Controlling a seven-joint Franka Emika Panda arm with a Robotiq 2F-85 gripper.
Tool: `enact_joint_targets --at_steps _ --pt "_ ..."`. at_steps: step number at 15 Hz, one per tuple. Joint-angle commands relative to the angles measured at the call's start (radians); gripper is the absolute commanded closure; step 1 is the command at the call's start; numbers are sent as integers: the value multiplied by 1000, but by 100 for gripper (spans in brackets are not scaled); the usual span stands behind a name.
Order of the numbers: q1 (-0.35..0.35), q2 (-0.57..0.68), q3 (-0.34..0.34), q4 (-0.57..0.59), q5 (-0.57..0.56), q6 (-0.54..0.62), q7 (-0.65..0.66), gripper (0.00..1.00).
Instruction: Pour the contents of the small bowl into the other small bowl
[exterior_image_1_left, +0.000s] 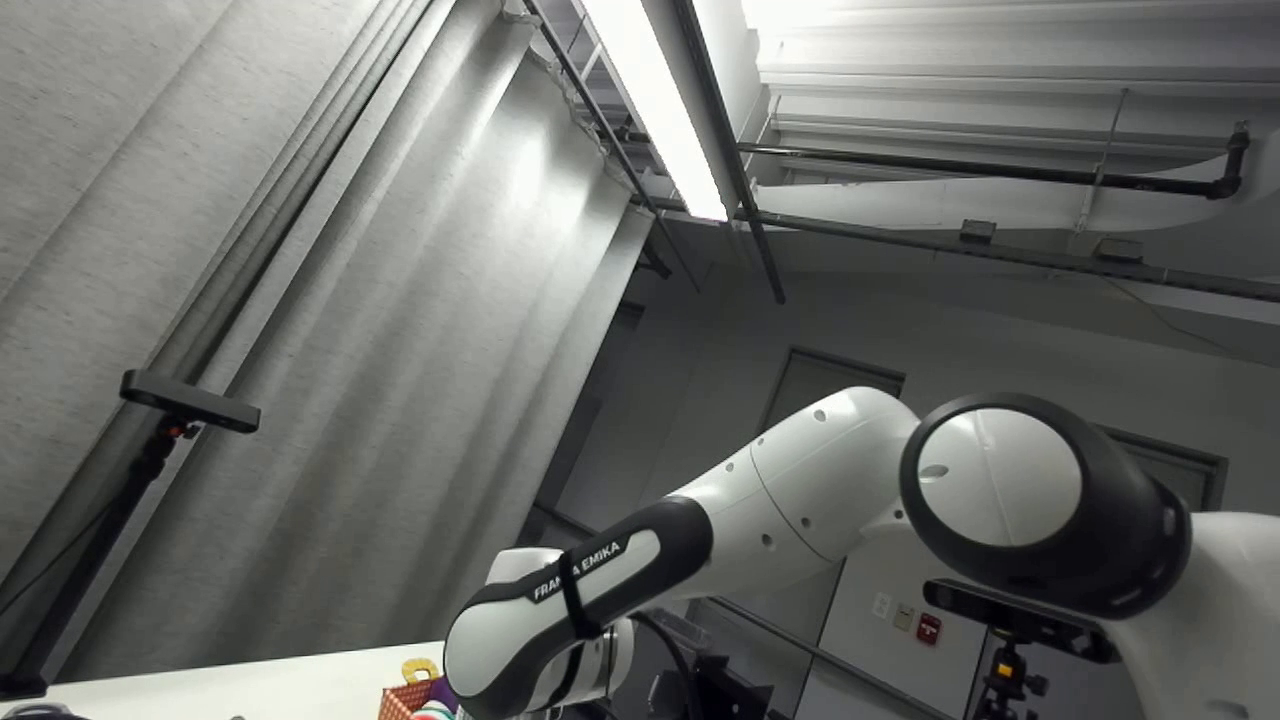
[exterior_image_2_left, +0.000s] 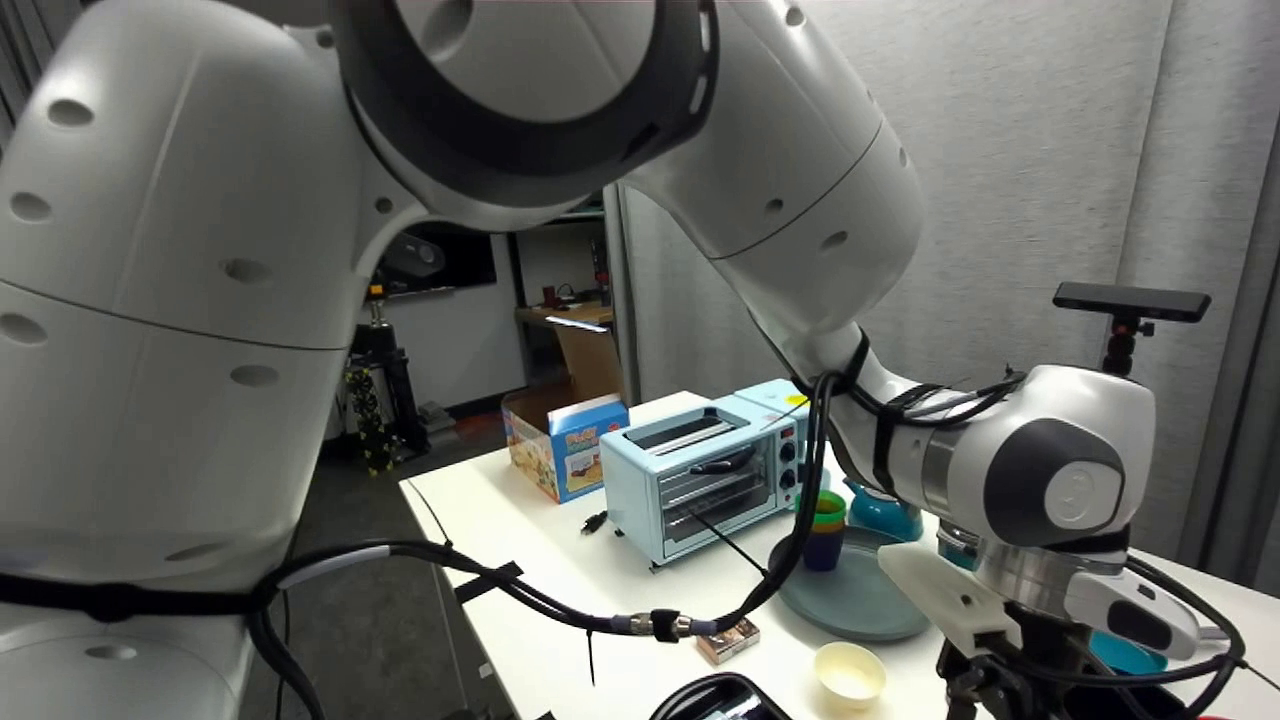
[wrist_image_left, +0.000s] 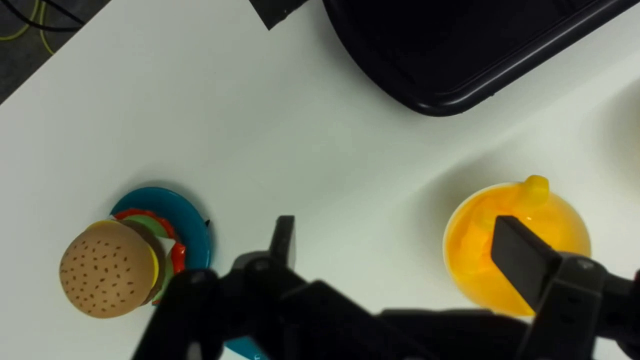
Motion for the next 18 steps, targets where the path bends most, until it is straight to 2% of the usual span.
enact_joint_targets --at_steps 1,10,18 --pt "-20 84 -1 92 38 -14 -81 0" --pt "-46 232 16 236 59 -27 -227 0" --pt "-53 286 35 317 98 -32 -285 0"
